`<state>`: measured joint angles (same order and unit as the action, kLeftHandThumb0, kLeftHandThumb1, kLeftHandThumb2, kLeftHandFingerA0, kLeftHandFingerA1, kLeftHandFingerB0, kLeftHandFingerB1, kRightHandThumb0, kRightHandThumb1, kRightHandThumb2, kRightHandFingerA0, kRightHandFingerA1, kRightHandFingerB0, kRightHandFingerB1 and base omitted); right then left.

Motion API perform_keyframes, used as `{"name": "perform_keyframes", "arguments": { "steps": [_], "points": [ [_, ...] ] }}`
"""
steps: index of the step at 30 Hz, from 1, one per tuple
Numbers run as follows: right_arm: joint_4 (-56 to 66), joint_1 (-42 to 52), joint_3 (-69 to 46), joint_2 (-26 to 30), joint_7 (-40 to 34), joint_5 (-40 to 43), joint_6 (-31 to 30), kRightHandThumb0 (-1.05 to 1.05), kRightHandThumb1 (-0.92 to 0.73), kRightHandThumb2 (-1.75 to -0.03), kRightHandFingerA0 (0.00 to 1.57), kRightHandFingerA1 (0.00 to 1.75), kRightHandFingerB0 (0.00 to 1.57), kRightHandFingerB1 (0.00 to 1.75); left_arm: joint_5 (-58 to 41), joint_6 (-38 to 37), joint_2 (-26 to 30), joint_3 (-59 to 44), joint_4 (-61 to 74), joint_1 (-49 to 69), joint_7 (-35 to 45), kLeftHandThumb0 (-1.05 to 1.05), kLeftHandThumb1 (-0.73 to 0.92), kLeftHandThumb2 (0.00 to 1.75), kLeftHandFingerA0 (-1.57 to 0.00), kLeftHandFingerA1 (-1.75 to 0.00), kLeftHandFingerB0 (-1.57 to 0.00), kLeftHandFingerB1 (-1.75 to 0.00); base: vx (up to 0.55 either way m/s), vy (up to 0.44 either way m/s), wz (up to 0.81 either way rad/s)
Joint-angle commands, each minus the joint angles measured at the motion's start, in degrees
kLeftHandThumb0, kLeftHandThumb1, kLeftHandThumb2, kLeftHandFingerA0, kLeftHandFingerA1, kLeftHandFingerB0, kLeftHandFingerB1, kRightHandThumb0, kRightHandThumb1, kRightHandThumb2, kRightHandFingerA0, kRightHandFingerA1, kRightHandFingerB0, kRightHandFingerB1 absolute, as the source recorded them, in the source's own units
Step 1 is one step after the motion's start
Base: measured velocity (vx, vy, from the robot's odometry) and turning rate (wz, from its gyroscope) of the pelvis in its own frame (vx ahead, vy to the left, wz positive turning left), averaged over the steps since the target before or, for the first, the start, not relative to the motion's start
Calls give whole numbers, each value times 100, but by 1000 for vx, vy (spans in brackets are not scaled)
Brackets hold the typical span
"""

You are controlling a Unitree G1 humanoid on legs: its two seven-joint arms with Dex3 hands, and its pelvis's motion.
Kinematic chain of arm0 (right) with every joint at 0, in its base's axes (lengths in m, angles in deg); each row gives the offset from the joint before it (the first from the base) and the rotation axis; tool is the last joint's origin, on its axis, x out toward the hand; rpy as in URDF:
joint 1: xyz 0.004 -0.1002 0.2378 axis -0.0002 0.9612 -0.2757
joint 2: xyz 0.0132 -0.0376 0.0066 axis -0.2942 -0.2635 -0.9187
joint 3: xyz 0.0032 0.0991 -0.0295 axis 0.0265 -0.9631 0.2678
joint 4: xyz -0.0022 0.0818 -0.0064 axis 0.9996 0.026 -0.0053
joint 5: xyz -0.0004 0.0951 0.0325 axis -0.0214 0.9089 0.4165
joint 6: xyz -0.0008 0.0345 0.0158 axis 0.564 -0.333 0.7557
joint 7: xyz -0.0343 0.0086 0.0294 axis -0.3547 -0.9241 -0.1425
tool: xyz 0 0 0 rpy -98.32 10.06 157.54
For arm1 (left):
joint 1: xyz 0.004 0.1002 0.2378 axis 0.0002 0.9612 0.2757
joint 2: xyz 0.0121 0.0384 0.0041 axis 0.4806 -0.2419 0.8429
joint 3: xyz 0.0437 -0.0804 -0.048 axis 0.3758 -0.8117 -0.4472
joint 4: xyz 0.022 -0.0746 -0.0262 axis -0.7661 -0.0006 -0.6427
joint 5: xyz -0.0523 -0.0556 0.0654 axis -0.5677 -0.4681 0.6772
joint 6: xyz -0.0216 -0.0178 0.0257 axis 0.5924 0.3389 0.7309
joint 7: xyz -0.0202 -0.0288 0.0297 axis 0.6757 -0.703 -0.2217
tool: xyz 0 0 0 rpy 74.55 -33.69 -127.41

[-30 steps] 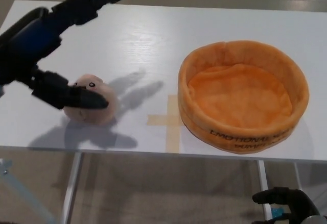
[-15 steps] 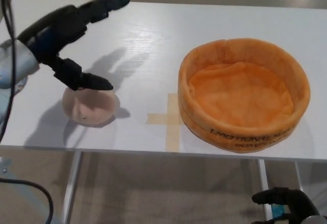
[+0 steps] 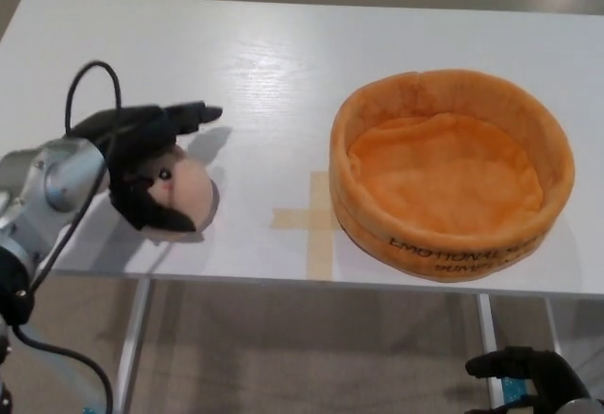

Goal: Use the left hand to pick up the pink round toy on the left and place it inside the orange plate on the desk.

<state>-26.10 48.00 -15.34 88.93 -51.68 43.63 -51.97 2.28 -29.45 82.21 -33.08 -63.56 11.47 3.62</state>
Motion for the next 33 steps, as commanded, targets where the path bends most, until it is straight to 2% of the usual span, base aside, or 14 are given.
{"name": "perform_keyframes", "arguments": {
  "steps": [1,7,8,9,10,11,12,13,18,20,25,26,31,33],
  "points": [
    [-26,104,19,55,-3,-31,19,-14,-37,-60,78,76,62,63,657,-25,-104,193,-375,26,-425,-44,33,70,0,-11,-1,-19,0,0,0],
    [-14,101,-49,51,15,33,43,-9,-37,-58,78,75,64,62,706,-105,-115,192,-469,149,-343,-41,33,63,-6,-25,-5,-24,0,0,0],
    [-16,99,-32,60,22,13,41,-15,-37,-61,78,77,62,63,674,-171,-108,164,-474,183,-318,-39,49,64,-25,-37,-20,-35,0,0,0],
    [-18,97,-20,66,28,-2,41,-15,-37,-61,78,77,62,63,650,-221,-102,143,-478,207,-299,-39,49,64,-25,-37,-20,-35,0,0,0],
    [-23,85,0,68,12,-27,21,-14,-38,-60,78,76,62,62,452,-440,-114,-31,-523,311,-366,-24,74,62,-84,-53,-47,-35,0,0,0],
    [-23,84,-13,61,2,-14,16,-12,-37,-60,79,77,64,63,379,-457,-133,-129,-512,368,-454,-23,82,64,-105,-58,-61,-40,0,0,0],
    [-22,86,-25,57,1,-1,18,-12,-37,-60,79,77,64,63,386,-418,-143,-161,-492,386,-493,-23,82,64,-105,-58,-61,-40,0,0,0],
    [-21,84,-16,59,-2,-8,25,-15,-36,-62,79,77,63,64,444,-412,-137,-181,-442,414,-651,-19,85,65,-104,-101,-80,-47,0,0,0],
    [-22,61,0,62,18,-19,3,-15,-36,-62,77,77,61,63,514,-495,-159,-368,-370,482,-986,-17,85,65,-96,-115,-89,-55,0,0,0],
    [-19,57,-8,69,16,-11,16,-10,-37,-59,79,76,64,62,461,-574,-199,-494,-395,450,-1149,-16,84,67,-80,-144,-85,-72,0,0,0],
    [-14,58,-9,93,27,-9,37,-14,-36,-61,79,77,62,63,466,-907,-263,-721,-357,401,-1645,-17,81,68,-91,-139,-86,-77,0,0,0],
    [-14,56,-20,91,34,4,25,-12,-38,-61,77,76,60,62,450,-993,-321,-798,-314,345,-1814,-20,80,64,-90,-143,-89,-66,0,0,0],
    [-10,69,-29,67,32,18,27,-12,-38,-60,77,76,61,62,490,-1215,-491,-956,-149,126,-2220,-16,78,64,-85,-149,-91,-67,0,0,0],
    [-17,75,-22,46,19,11,26,-14,-37,-60,76,75,60,62,649,-1275,-593,-923,-20,-68,-2413,-27,70,64,-82,-154,-85,-58,0,0,0]
  ]
}}
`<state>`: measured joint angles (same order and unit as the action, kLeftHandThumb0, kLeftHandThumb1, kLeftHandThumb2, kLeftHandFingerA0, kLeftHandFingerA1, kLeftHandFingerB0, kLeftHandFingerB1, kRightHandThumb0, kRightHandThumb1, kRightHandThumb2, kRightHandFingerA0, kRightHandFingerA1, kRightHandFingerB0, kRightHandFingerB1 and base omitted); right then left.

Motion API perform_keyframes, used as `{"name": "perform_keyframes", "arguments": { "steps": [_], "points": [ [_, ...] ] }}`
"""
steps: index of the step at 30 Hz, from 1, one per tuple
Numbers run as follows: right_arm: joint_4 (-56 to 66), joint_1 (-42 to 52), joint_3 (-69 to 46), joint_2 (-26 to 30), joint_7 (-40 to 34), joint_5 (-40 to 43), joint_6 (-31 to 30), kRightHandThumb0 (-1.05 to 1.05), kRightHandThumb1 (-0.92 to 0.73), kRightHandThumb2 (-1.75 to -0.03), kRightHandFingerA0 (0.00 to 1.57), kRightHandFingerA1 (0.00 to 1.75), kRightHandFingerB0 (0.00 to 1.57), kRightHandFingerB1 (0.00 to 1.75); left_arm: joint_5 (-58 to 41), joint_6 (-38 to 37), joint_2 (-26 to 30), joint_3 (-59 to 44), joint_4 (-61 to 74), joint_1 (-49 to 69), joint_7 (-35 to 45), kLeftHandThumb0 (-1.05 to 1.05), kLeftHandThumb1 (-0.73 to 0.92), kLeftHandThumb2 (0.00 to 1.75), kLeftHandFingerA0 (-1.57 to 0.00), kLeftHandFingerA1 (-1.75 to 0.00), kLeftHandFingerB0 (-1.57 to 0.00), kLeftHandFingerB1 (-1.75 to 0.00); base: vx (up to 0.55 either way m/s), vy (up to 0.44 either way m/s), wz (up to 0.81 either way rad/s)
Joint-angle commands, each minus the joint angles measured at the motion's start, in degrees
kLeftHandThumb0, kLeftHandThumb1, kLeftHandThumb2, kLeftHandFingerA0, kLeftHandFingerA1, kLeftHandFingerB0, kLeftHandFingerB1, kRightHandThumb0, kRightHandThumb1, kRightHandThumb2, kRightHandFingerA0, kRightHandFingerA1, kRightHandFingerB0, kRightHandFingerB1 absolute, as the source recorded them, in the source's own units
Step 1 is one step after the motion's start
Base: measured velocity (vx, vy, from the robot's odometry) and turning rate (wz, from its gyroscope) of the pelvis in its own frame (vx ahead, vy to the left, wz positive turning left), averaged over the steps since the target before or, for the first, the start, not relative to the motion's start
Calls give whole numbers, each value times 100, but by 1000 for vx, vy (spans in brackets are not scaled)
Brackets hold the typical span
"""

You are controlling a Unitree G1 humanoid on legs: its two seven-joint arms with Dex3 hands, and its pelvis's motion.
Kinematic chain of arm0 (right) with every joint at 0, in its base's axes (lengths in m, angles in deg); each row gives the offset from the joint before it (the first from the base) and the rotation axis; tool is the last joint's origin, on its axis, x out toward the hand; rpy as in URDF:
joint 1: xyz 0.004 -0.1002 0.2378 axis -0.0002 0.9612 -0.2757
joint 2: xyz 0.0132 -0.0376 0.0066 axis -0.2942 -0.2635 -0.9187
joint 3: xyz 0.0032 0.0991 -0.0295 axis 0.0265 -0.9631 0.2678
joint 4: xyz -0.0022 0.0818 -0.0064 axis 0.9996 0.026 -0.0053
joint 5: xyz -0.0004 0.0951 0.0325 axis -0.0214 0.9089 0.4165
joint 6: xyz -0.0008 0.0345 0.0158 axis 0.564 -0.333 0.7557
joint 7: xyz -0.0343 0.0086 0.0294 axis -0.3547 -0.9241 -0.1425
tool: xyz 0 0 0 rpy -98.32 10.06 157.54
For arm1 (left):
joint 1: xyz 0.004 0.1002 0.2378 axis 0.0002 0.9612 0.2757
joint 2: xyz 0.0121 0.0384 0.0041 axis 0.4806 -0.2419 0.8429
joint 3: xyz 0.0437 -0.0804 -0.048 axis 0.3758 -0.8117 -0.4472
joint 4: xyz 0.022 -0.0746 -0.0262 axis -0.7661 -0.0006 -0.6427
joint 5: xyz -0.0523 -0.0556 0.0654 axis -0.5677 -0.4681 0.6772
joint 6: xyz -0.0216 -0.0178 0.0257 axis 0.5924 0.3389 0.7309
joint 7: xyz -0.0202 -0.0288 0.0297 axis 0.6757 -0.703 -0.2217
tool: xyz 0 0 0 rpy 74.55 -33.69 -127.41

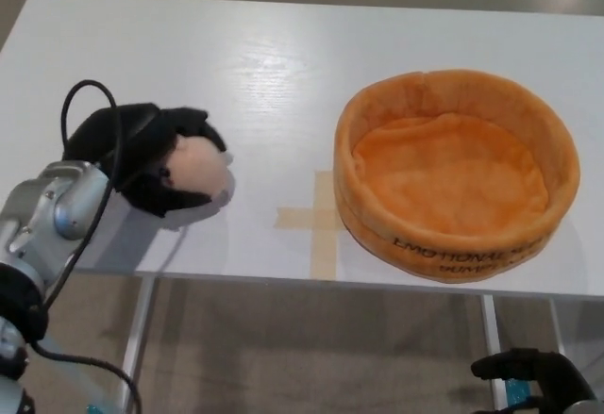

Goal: Use the left hand to pick up the pink round toy on the left and place it inside the orange plate on the desk.

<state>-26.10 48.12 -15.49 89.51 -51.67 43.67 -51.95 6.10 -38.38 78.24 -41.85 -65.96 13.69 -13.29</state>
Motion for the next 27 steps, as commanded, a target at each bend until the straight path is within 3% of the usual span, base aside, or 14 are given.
{"name": "perform_keyframes", "arguments": {
  "steps": [1,8,9,10,11,15,16,17,19,20,26,27],
  "points": [
    [-17,65,-4,-21,10,4,31,-13,-37,-60,78,76,61,63,331,-386,-262,-9,301,-408,-721,-30,69,64,-79,-160,-84,-56,0,0,0],
    [-7,184,-12,-7,-59,6,44,-15,-37,-63,77,76,60,63,634,-116,-635,239,660,-659,-544,-30,69,65,-81,-156,-89,-59,0,0,0],
    [-3,199,-84,-29,-318,56,-80,-16,-38,-64,78,79,61,65,710,-59,-780,340,762,-784,-427,-30,72,61,-83,-155,-88,-72,0,0,0],
    [-3,199,-84,-29,-318,56,-80,-16,-38,-64,78,79,61,65,710,-59,-780,340,762,-784,-427,-30,72,61,-83,-155,-88,-72,0,0,0],
    [9,200,-208,-29,-474,162,-184,-10,-36,-70,77,88,59,66,797,-27,-900,457,828,-924,-287,-28,74,66,-79,-157,-84,-83,0,0,0],
    [29,197,-431,44,-651,275,-296,-12,-35,-70,82,94,62,67,880,0,-1090,599,890,-1117,-191,-25,71,65,-78,-148,-85,-88,0,0,0],
    [31,220,-479,79,-697,284,-316,-13,-35,-71,78,100,63,68,930,4,-1146,633,893,-1155,-266,-35,70,65,-77,-157,-80,-110,0,0,0],
    [17,265,-500,141,-746,265,-340,-22,-38,-73,61,79,63,68,971,64,-1211,670,925,-1214,-233,-37,70,66,-81,-155,-85,-79,0,0,0],
    [-2,324,-525,223,-809,223,-373,-22,-38,-73,61,79,63,68,1018,155,-1296,713,968,-1294,-159,-37,70,66,-81,-155,-85,-79,0,0,0],
    [-1,355,-558,244,-839,237,-352,-25,-33,-81,63,81,63,72,1042,128,-1327,736,961,-1322,-200,-33,69,65,-80,-159,-80,-99,0,0,0],
    [-21,517,-573,375,-1059,152,-323,-25,-35,-74,71,83,68,70,1058,71,-1523,789,975,-1476,-117,-29,70,66,-85,-158,-86,-86,0,0,0],
    [-30,543,-567,412,-1047,143,-334,-26,-42,-69,63,75,62,64,1117,105,-1565,826,1010,-1508,-129,-21,75,64,-82,-156,-82,-104,0,0,0]
  ]
}}
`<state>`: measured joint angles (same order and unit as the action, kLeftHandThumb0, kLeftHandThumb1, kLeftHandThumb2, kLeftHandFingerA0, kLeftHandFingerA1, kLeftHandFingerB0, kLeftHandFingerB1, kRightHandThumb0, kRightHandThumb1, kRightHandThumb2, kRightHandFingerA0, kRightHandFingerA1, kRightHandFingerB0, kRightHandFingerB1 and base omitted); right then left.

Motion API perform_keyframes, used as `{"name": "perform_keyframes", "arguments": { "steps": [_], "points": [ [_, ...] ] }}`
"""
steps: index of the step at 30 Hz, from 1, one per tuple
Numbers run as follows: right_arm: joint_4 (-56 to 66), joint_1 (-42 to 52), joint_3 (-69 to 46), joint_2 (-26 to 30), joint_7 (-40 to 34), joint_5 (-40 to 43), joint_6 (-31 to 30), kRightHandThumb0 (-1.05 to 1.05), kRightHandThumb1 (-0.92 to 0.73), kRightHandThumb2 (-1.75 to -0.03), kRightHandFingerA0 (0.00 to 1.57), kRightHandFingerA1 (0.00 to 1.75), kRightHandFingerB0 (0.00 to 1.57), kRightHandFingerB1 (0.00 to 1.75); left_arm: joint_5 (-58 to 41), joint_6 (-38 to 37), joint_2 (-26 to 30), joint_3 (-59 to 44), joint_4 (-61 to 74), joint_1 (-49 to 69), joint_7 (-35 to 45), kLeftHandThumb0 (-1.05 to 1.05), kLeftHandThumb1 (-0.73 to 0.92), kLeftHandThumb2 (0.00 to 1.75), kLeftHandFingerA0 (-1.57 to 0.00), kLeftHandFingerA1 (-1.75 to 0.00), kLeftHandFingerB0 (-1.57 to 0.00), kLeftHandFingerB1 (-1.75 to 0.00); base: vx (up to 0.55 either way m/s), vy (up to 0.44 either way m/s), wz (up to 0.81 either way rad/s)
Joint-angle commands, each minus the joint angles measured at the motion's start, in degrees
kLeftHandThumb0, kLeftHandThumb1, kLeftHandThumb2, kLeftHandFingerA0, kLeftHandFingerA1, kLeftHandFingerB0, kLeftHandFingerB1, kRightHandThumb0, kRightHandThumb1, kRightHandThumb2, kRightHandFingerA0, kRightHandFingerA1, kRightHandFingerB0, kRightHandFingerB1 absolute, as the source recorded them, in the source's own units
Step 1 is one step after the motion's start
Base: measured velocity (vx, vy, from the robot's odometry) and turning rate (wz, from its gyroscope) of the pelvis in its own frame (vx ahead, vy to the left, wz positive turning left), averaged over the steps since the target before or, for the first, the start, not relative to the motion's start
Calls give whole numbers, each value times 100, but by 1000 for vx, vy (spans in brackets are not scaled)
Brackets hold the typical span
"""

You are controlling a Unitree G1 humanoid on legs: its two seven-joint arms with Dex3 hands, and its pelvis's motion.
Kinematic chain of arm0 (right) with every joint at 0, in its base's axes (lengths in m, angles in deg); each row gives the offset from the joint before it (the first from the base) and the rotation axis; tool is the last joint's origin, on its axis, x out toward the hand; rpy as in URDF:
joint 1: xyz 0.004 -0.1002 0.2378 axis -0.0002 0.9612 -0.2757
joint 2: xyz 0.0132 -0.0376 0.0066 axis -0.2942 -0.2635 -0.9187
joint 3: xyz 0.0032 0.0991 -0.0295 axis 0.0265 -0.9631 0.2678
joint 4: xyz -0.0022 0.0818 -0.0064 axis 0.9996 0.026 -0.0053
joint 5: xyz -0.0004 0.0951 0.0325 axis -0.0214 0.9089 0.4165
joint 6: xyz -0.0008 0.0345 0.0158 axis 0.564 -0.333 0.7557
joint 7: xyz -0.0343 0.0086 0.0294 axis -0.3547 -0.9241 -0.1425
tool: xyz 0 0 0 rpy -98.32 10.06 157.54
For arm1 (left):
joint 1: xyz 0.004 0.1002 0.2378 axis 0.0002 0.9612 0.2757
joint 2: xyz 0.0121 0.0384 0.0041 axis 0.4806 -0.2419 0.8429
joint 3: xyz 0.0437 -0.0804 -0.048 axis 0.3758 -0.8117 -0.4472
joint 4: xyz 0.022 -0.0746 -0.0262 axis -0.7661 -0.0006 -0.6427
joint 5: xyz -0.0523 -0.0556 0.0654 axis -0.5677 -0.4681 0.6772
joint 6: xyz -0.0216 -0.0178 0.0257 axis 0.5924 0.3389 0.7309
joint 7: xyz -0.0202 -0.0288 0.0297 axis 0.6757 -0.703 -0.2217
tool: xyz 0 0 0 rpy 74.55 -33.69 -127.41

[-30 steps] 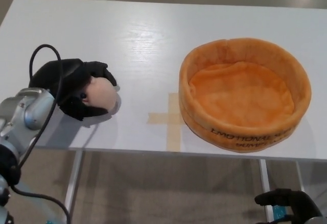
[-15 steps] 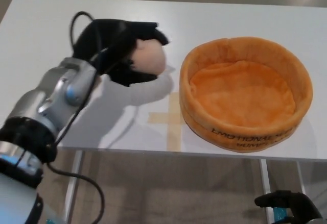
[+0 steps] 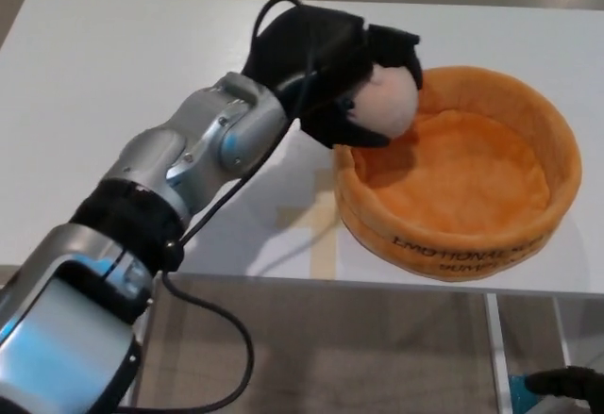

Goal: Use the left hand to pick up the pink round toy on the left and place it inside the orange plate on the desk.

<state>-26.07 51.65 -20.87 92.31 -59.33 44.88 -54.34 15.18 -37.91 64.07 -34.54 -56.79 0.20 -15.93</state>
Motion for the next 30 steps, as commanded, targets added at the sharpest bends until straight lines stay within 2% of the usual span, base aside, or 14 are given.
{"name": "perform_keyframes", "arguments": {
  "steps": [1,4,7,8,10,11,12,13,15,17,25,26,27,30],
  "points": [
    [-43,220,-22,176,-260,11,-113,-26,-42,-69,63,75,62,64,281,97,-197,137,135,-193,119,-21,75,64,-82,-156,-82,-104,0,0,0],
    [-49,225,-6,190,-271,-2,-134,-29,-43,-66,62,73,63,63,343,114,-253,186,165,-254,106,-19,70,64,-84,-158,-88,-82,0,0,0],
    [-49,231,-29,189,-269,26,-137,-27,-41,-68,62,73,65,65,342,103,-344,212,197,-280,135,-16,69,63,-87,-154,-91,-75,0,0,0],
    [-49,221,-37,184,-284,36,-135,-27,-41,-68,62,73,66,64,286,73,-385,210,156,-281,230,-42,49,81,-79,-84,-40,-49,0,0,0],
    [-48,205,-22,182,-313,20,-140,-27,-41,-68,62,73,66,64,231,51,-415,210,99,-281,357,-42,49,81,-79,-84,-40,-49,0,0,0],
    [-49,204,-13,183,-304,12,-140,-27,-42,-67,62,73,63,63,255,110,-390,281,96,-303,648,-72,51,77,-7,-38,-7,-30,0,0,0],
    [-49,203,-6,184,-297,6,-141,-27,-42,-67,62,73,63,63,275,154,-371,333,95,-320,868,-72,51,77,-7,-38,-7,-30,0,0,0],
    [-47,200,-23,166,-271,29,-136,-26,-42,-67,62,73,65,64,315,330,-356,449,105,-328,1351,-81,48,87,0,-5,0,-13,0,0,0],
    [-44,206,-47,160,-243,57,-119,-29,-35,-78,62,76,63,69,296,403,-367,478,115,-302,1544,-84,48,87,0,0,0,-6,0,0,0],
    [-43,215,-56,167,-210,69,-103,-27,-40,-68,62,73,65,64,250,460,-383,505,110,-276,1747,-85,49,88,0,0,0,-5,0,0,0],
    [-14,236,-57,164,-152,69,7,-24,-33,-78,64,79,62,69,219,600,-422,604,147,-312,2341,-96,54,99,0,0,0,-4,0,0,0],
    [-7,229,-17,164,-168,29,28,-24,-36,-71,64,78,65,65,218,637,-425,593,173,-326,2392,-103,71,64,0,0,0,-9,0,0,0],
    [-5,210,-3,149,-178,17,12,-23,-37,-71,62,76,63,65,228,625,-422,582,174,-346,2353,-99,58,103,0,0,0,-3,0,0,0],
    [2,178,-59,97,-160,89,-22,-20,-36,-72,64,81,64,66,180,554,-398,509,234,-344,2312,-100,60,103,0,0,0,-3,0,0,0]
  ]
}}
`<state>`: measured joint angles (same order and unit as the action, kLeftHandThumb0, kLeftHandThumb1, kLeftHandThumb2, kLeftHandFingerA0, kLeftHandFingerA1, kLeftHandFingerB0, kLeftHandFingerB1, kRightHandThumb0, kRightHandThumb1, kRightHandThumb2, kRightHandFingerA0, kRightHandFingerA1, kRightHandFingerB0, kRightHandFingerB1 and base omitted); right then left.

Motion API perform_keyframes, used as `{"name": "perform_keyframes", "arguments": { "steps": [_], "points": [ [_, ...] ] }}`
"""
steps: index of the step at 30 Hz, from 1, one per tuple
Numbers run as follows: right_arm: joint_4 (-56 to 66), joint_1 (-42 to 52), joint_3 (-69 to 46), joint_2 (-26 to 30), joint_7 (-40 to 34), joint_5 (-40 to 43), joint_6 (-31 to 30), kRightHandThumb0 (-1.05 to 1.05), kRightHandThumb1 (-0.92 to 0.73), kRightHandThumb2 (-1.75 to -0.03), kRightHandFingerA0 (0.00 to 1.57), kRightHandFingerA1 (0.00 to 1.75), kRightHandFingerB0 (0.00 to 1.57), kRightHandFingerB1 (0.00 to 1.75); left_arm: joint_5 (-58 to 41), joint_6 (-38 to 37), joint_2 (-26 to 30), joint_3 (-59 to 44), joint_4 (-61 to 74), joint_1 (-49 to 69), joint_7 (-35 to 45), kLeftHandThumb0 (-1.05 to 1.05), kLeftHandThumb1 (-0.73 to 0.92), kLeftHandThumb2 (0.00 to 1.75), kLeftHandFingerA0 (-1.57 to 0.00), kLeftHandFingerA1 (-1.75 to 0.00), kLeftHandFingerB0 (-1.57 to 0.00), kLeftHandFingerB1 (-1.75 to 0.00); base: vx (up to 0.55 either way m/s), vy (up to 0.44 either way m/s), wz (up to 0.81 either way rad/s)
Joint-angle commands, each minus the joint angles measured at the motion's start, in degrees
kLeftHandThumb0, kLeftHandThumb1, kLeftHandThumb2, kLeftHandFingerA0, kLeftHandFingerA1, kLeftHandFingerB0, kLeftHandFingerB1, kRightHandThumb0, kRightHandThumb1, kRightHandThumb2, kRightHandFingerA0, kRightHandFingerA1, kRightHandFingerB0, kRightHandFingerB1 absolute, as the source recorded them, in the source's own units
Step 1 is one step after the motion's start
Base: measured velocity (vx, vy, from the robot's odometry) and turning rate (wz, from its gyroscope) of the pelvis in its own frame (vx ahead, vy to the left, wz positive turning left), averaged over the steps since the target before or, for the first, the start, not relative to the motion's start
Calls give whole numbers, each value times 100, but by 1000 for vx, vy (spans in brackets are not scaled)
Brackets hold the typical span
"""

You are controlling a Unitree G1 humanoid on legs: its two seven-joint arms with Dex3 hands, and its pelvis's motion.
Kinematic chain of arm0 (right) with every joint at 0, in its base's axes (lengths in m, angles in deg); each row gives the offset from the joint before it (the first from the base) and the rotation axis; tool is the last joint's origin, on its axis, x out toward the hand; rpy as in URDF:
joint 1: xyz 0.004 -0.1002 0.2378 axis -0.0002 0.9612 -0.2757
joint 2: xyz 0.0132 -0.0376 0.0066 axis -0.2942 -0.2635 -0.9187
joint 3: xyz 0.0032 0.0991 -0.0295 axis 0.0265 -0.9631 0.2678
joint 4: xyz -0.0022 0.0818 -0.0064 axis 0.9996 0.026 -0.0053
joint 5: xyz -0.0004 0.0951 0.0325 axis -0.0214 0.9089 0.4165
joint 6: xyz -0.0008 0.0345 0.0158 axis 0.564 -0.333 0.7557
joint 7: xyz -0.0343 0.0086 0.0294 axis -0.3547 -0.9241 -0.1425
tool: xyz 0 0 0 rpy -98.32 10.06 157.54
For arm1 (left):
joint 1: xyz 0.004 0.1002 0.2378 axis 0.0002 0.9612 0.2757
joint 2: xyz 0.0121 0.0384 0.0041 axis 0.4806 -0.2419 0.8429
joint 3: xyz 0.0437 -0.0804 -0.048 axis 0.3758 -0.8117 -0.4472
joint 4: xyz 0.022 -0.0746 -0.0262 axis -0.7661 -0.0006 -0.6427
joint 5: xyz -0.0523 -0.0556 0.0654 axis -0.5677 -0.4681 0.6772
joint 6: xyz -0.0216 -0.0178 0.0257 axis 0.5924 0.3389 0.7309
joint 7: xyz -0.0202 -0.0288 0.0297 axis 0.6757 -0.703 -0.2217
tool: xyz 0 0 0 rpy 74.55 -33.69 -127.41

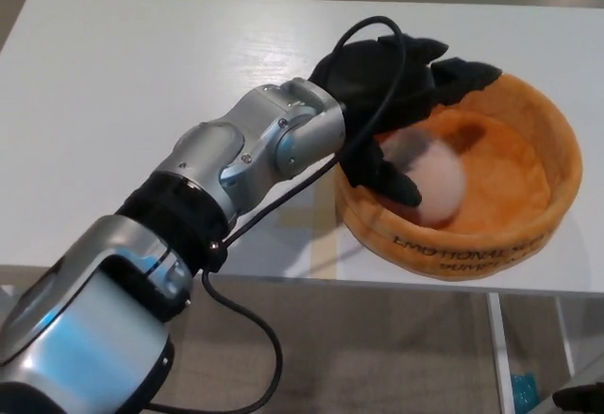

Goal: Use the left hand to pick up the pink round toy on the left and place it inside the orange plate on the desk.

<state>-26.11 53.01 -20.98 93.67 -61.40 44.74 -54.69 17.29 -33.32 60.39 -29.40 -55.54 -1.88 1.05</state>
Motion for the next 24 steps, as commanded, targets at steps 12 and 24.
{"name": "perform_keyframes", "arguments": {
  "steps": [12,24],
  "points": [
    [29,-42,59,1,99,32,52,-15,-37,-68,65,78,60,64,-1285,-173,1033,-1373,2501,-48,1533,-98,56,101,0,0,0,-3,0,0,0],
    [191,-30,-297,-282,375,444,226,-6,-28,-91,66,82,52,71,-3982,221,1991,-3275,5472,1533,2458,-33,33,50,-45,-38,-26,-30,0,0,0]
  ]
}}
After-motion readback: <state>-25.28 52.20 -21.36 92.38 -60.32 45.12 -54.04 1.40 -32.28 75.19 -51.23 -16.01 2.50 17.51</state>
